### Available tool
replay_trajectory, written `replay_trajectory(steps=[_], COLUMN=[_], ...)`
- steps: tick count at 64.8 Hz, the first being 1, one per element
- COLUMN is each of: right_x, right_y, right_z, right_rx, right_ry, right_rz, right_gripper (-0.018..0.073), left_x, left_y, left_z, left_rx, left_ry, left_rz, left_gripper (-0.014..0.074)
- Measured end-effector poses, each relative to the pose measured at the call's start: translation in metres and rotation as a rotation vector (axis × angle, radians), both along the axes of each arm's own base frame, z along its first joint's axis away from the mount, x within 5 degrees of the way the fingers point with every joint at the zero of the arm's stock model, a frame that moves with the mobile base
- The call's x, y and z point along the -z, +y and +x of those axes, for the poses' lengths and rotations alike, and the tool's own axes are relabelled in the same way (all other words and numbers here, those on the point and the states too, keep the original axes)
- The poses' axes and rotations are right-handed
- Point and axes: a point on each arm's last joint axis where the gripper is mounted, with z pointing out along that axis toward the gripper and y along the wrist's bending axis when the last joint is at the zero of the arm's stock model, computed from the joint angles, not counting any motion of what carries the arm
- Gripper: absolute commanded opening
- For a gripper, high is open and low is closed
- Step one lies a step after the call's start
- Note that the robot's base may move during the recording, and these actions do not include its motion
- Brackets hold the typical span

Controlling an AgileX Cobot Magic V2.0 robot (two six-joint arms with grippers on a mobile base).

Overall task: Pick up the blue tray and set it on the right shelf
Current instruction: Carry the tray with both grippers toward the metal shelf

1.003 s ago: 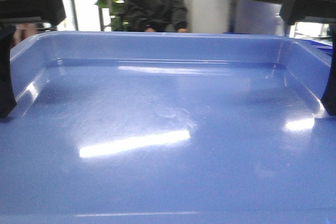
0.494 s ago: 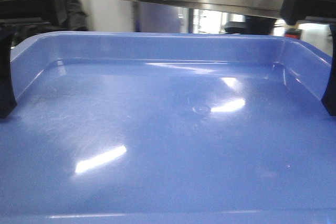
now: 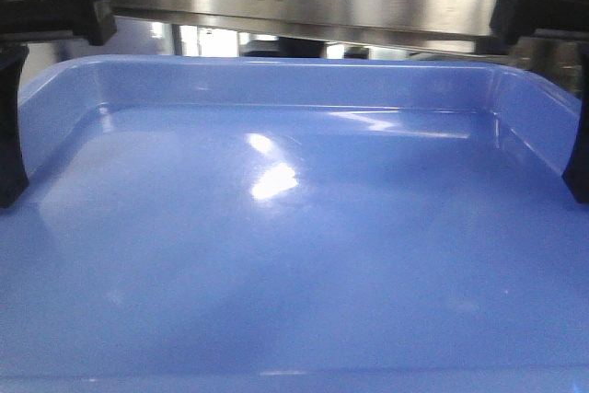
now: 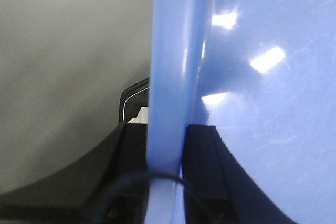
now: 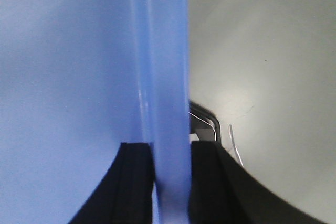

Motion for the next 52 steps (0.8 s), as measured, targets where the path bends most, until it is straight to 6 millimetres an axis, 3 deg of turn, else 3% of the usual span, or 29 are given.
replay_trajectory(steps=[52], right_x=[0.0], right_y=[0.0], right_z=[0.0], right_rx=[0.001], right_ry=[0.0], right_rz=[0.0], right_gripper=[0.0214], left_x=[0.0], left_y=[0.0], left_z=[0.0], left_rx=[0.0], left_ry=[0.0], left_rz=[0.0], left_gripper=[0.0021])
